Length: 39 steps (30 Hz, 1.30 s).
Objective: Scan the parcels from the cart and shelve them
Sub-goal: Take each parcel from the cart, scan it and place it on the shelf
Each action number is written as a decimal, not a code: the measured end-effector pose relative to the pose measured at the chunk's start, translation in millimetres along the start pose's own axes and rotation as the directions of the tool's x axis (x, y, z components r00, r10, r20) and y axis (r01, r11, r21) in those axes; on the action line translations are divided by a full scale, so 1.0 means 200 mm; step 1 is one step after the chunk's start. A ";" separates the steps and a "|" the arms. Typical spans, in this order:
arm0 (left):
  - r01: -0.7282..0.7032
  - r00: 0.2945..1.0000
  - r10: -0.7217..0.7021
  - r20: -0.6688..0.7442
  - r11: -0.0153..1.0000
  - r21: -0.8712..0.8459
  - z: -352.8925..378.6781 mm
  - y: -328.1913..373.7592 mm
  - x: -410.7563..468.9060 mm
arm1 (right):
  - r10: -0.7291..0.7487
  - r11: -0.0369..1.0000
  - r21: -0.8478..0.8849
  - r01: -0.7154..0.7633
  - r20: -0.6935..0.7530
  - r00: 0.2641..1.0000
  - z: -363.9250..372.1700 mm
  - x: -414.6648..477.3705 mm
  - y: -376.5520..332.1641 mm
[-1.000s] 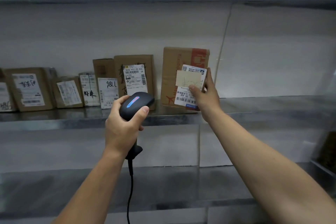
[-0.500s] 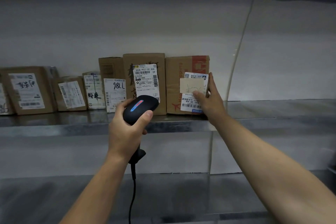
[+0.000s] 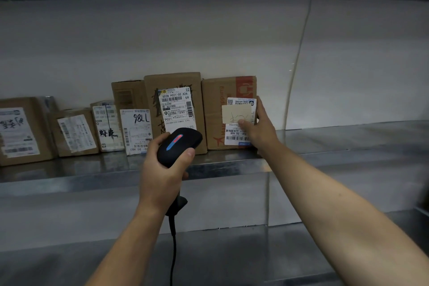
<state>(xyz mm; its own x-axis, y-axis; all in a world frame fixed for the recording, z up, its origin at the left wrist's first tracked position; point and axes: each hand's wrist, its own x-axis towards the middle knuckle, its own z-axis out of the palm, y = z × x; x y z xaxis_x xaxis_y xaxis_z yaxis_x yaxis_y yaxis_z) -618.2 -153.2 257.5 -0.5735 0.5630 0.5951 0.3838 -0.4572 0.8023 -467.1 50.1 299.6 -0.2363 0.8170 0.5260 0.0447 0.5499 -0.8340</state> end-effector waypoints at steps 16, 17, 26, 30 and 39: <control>0.013 0.993 -0.002 0.118 0.995 -0.095 0.19 -0.04 -0.07 | -0.113 0.970 -0.229 0.082 -0.126 0.986 -0.22 -0.17 -0.01; 0.018 0.991 -0.004 0.137 0.995 -0.102 0.23 -0.04 -0.09 | -0.144 0.961 -0.256 0.105 -0.142 0.979 -0.27 -0.21 0.01; 0.089 0.944 -0.040 0.329 0.987 -0.136 0.66 -0.08 -0.29 | -0.214 0.885 -0.459 0.084 -0.241 0.947 -0.73 -0.48 0.22; 0.131 0.915 -0.061 0.399 0.980 -0.151 0.89 -0.04 -0.39 | -0.189 0.836 -0.549 0.009 -0.273 0.943 -0.97 -0.61 0.28; 0.179 0.821 -0.058 0.568 0.971 -0.159 1.39 0.08 -0.73 | -0.097 0.756 -0.623 -0.200 -0.410 0.907 -1.62 -0.99 0.38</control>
<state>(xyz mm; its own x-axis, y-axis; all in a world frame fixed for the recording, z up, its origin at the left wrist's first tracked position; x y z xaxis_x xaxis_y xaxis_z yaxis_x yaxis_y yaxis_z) -326.9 -50.3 196.4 -0.0825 0.8798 0.4681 0.1545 -0.4527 0.8782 -102.6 -12.7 186.0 0.1789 0.7587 0.6265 0.6860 0.3603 -0.6322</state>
